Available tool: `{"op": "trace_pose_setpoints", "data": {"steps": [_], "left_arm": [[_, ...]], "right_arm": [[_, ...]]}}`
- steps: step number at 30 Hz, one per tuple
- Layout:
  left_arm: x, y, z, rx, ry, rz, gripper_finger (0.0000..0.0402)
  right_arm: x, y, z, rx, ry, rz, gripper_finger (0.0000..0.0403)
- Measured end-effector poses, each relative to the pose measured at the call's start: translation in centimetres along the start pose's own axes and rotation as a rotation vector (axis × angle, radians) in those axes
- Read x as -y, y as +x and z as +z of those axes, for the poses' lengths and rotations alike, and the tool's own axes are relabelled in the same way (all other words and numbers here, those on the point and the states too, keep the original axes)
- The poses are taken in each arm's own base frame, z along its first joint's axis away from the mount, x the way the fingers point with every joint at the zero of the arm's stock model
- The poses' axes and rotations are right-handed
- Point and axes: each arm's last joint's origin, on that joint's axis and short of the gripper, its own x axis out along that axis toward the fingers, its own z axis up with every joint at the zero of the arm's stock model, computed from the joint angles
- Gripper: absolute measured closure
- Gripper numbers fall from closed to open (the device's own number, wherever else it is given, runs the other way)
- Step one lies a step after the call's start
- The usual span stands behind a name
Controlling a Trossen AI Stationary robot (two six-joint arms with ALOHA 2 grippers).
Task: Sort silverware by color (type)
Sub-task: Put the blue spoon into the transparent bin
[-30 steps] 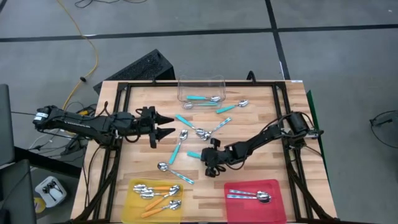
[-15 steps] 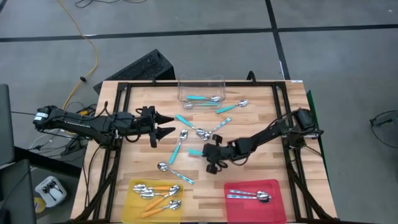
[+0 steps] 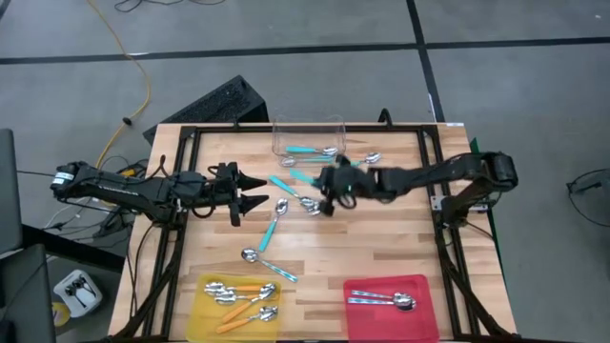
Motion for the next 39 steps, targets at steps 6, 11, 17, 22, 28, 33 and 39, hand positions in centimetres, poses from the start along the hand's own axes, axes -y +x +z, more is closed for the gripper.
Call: {"op": "trace_pose_setpoints", "data": {"steps": [6,11,17,22,28,33,39], "left_arm": [[0.0,0.0,0.0,-0.002,0.005,0.0,0.0164],[0.0,0.0,-0.1,-0.012,0.009,-0.003,0.0164],[-0.1,0.0,-0.4,-0.043,0.043,0.01,0.0164],[-0.2,0.0,-0.4,-0.045,0.067,0.011,0.0164],[-0.2,0.0,-0.4,-0.044,0.093,0.014,0.0164],[-0.2,0.0,-0.4,-0.044,0.093,0.015,0.0164],[-0.2,0.0,-0.4,-0.043,0.092,0.016,0.0164]], "right_arm": [[3.6,1.7,2.9,0.007,-0.091,-0.001,0.0334],[7.0,2.5,6.1,-0.075,-0.212,0.022,0.0334],[11.9,4.1,8.1,-0.165,-0.28,0.029,0.0334],[14.8,6.9,6.7,-0.211,-0.225,0.081,0.0334],[17.0,10.4,3.6,-0.298,-0.179,0.086,0.0334],[17.9,11.9,1.9,-0.327,-0.07,0.151,0.0334],[17.9,12.0,2.1,-0.312,-0.028,0.139,0.0334]]}}
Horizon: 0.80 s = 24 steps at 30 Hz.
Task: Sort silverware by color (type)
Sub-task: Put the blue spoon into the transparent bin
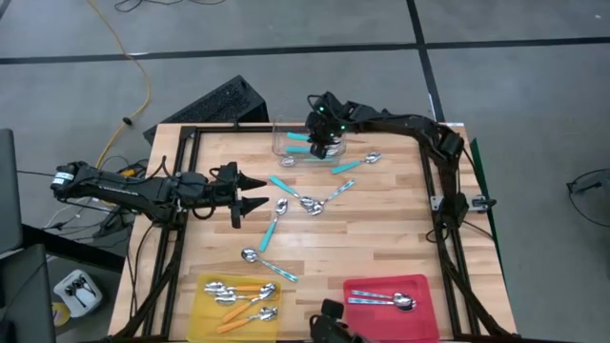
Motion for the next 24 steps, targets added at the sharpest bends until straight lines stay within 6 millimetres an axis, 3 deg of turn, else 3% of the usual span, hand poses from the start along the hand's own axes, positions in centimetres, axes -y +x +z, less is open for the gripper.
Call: {"op": "trace_pose_setpoints", "data": {"steps": [3,10,18,21,24], "left_arm": [[0.0,0.0,0.0,0.0,0.0,0.0,0.0164],[0.0,0.0,0.0,0.0,-0.001,0.0,0.0164],[0.0,0.0,0.0,0.0,-0.002,0.0,0.0164],[0.0,0.0,0.0,0.0,-0.006,0.0,0.0164],[0.0,0.0,0.0,0.0,-0.011,0.001,0.0164]], "right_arm": [[0.4,-0.1,0.0,0.007,0.022,-0.009,0.0332],[1.1,-0.2,-0.2,0.007,0.045,-0.022,0.0283],[0.9,-0.4,0.0,0.02,0.036,-0.022,0.0273],[0.4,-2.3,1.5,0.028,0.007,-0.018,0.0263],[-0.4,-6.0,3.8,0.044,-0.038,-0.014,0.0254]]}}
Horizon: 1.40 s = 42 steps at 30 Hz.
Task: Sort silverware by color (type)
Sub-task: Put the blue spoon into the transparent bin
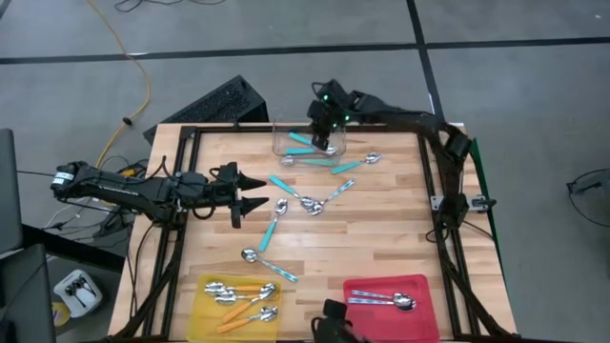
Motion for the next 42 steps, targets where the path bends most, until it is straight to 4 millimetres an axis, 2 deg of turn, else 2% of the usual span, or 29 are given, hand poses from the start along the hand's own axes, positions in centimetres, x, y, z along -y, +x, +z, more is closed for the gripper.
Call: {"op": "trace_pose_setpoints", "data": {"steps": [6,10,13,16,20,26,32,38,42], "left_arm": [[0.0,0.0,0.0,-0.005,-0.025,0.002,0.0164],[0.0,0.0,-0.1,-0.009,-0.029,0.004,0.0164],[-0.1,0.0,-0.1,-0.014,-0.052,0.005,0.0164],[0.0,0.0,-0.2,-0.021,-0.071,-0.012,0.0164],[0.1,-0.2,-0.1,-0.035,-0.116,-0.07,0.0164],[1.3,-0.1,-1.0,-0.164,-0.128,-0.269,0.0164],[2.9,-0.2,-2.7,-0.274,-0.118,-0.299,0.0164],[4.1,-0.3,-3.7,-0.281,-0.117,-0.249,0.0164],[4.3,-0.4,-3.8,-0.253,-0.155,-0.184,0.0164]], "right_arm": [[-2.4,-8.6,3.9,0.029,-0.067,0.014,0.0252],[-4.4,-15.6,5.0,0.074,-0.098,-0.009,0.0256],[-5.9,-20.5,4.6,0.105,-0.12,-0.039,0.0259],[-7.3,-25.4,3.4,0.15,-0.117,-0.063,0.0259],[-8.7,-30.3,1.0,0.164,-0.074,-0.066,0.0259],[-10.3,-35.0,-2.9,0.111,0.027,-0.041,0.0259],[-11.9,-37.9,-6.5,0.091,0.1,0.014,0.026],[-13.0,-39.0,-10.6,0.147,0.167,0.073,0.026],[-13.4,-38.5,-13.1,0.266,0.199,0.106,0.026]]}}
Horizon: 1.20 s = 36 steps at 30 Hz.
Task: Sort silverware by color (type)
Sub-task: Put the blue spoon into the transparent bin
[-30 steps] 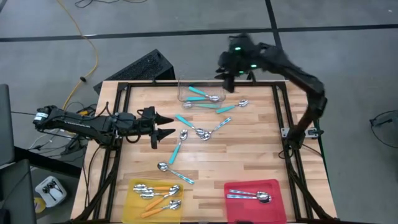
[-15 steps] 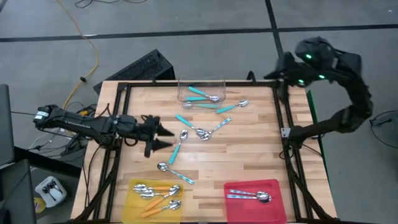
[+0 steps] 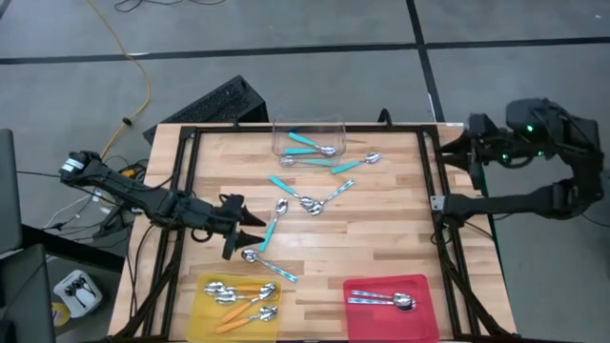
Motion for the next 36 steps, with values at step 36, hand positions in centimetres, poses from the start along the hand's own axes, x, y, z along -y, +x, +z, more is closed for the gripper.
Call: {"op": "trace_pose_setpoints", "data": {"steps": [36], "left_arm": [[2.0,-1.8,4.8,0.136,0.067,-0.024,0.0164]], "right_arm": [[-6.6,18.2,-9.2,0.465,-0.069,0.526,0.0259]]}}
